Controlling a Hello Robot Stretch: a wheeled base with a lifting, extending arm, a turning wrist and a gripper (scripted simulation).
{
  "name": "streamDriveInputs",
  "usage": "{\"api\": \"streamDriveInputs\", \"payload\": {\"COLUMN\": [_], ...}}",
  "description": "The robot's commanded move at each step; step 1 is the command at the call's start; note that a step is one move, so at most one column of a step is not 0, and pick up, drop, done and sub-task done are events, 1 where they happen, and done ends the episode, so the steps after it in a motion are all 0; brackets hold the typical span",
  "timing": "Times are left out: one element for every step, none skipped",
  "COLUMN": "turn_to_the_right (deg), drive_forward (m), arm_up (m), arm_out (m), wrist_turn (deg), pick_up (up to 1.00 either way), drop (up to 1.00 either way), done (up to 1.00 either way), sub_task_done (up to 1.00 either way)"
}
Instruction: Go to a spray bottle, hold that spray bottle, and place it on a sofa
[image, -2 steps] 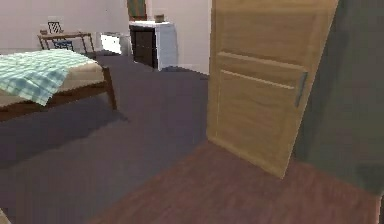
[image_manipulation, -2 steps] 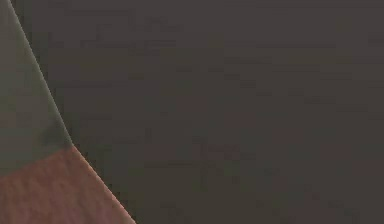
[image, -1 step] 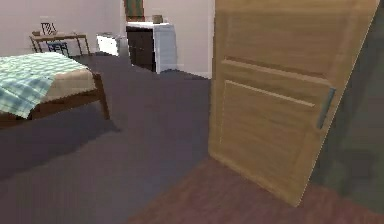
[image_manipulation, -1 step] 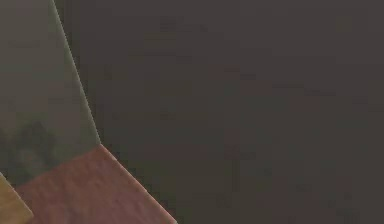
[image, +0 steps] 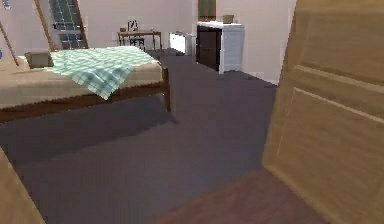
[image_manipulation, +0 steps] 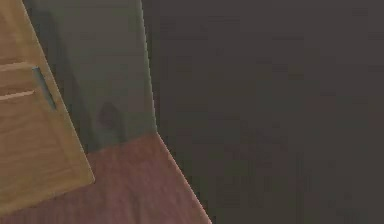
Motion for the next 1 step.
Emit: {"api": "streamDriveInputs", "payload": {"turn_to_the_right": [0.0], "drive_forward": [1.00], "arm_up": [0.00], "arm_out": [0.00], "wrist_turn": [0.0], "pick_up": [0.00], "drop": [0.00], "done": [0.00], "sub_task_done": [0.00]}}
